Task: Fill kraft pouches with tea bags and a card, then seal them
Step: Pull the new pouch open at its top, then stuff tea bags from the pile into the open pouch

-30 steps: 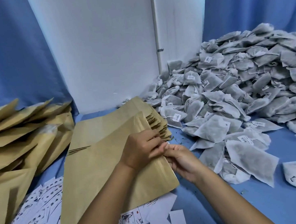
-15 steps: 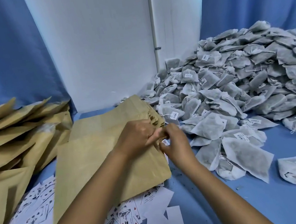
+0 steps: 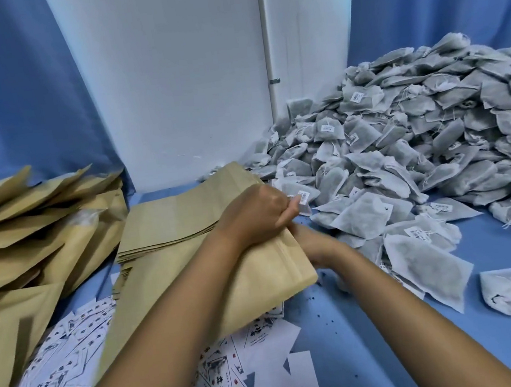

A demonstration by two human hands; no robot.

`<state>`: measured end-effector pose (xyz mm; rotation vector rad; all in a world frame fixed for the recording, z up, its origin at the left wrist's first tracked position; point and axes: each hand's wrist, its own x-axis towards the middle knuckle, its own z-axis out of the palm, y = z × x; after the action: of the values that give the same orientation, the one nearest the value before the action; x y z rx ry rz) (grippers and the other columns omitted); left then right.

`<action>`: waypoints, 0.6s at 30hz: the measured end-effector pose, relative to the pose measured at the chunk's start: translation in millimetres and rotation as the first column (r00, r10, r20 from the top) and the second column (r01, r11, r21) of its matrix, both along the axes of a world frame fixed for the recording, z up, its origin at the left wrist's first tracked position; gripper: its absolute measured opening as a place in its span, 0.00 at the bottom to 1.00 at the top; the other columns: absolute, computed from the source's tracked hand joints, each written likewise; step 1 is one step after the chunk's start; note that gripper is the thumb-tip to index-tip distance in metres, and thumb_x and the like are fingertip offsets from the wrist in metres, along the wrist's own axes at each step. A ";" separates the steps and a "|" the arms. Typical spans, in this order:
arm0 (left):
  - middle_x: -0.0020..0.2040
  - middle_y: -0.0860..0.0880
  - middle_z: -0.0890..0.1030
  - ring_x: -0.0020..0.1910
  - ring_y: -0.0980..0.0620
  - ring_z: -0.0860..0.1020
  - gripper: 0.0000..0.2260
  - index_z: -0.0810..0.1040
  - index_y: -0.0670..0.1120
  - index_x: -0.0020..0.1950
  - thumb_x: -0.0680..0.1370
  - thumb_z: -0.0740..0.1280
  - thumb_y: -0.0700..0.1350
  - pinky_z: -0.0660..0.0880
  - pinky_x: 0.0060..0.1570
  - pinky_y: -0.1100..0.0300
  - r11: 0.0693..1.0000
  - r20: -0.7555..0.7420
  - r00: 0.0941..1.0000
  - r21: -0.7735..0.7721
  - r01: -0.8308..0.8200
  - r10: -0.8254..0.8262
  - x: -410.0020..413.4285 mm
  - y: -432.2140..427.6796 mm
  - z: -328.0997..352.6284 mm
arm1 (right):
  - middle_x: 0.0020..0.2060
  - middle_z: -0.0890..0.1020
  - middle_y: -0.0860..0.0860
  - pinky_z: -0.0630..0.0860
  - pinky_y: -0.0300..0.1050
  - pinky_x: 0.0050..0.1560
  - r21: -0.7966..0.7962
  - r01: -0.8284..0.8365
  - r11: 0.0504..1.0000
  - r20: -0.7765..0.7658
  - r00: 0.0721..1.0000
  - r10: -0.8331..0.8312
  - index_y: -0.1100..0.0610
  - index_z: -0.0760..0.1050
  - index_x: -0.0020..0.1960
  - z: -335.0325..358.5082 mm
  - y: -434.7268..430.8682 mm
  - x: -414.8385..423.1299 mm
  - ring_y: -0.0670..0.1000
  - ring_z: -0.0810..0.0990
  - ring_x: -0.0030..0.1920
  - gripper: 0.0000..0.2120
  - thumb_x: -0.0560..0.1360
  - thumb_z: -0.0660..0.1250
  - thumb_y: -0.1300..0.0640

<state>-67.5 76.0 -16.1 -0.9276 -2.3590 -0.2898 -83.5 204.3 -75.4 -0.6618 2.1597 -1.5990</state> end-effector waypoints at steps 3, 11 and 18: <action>0.24 0.38 0.72 0.24 0.43 0.69 0.22 0.69 0.36 0.25 0.79 0.57 0.43 0.70 0.32 0.49 0.998 0.001 1.000 0.059 -0.013 0.013 -4.9 -1.3 -5.7 | 0.47 0.83 0.49 0.75 0.45 0.48 -0.074 0.398 0.915 -0.286 0.870 -0.402 0.51 0.79 0.48 -16.9 48.1 -26.3 0.49 0.81 0.49 0.10 0.68 0.75 0.60; 0.21 0.44 0.68 0.21 0.50 0.64 0.22 0.67 0.38 0.24 0.78 0.55 0.43 0.67 0.28 0.59 0.985 -0.093 0.991 0.139 0.105 -0.093 -13.4 32.2 -33.3 | 0.61 0.75 0.56 0.71 0.49 0.55 0.506 0.712 0.487 -0.673 0.679 -0.292 0.51 0.73 0.63 -67.5 102.9 -54.9 0.60 0.76 0.58 0.22 0.70 0.69 0.50; 0.26 0.53 0.60 0.25 0.55 0.59 0.20 0.65 0.42 0.25 0.78 0.56 0.40 0.60 0.29 0.61 0.964 -0.163 0.984 0.243 0.107 -0.068 -20.5 28.8 -36.4 | 0.49 0.82 0.53 0.72 0.44 0.46 -0.265 0.729 0.632 -0.370 0.528 -0.764 0.56 0.76 0.57 -50.8 99.5 -37.8 0.53 0.78 0.47 0.11 0.75 0.67 0.61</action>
<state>-88.0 104.7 -52.6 -0.8987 -2.0864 -0.5210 -121.3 303.8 -126.2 -0.0592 3.0201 -2.1026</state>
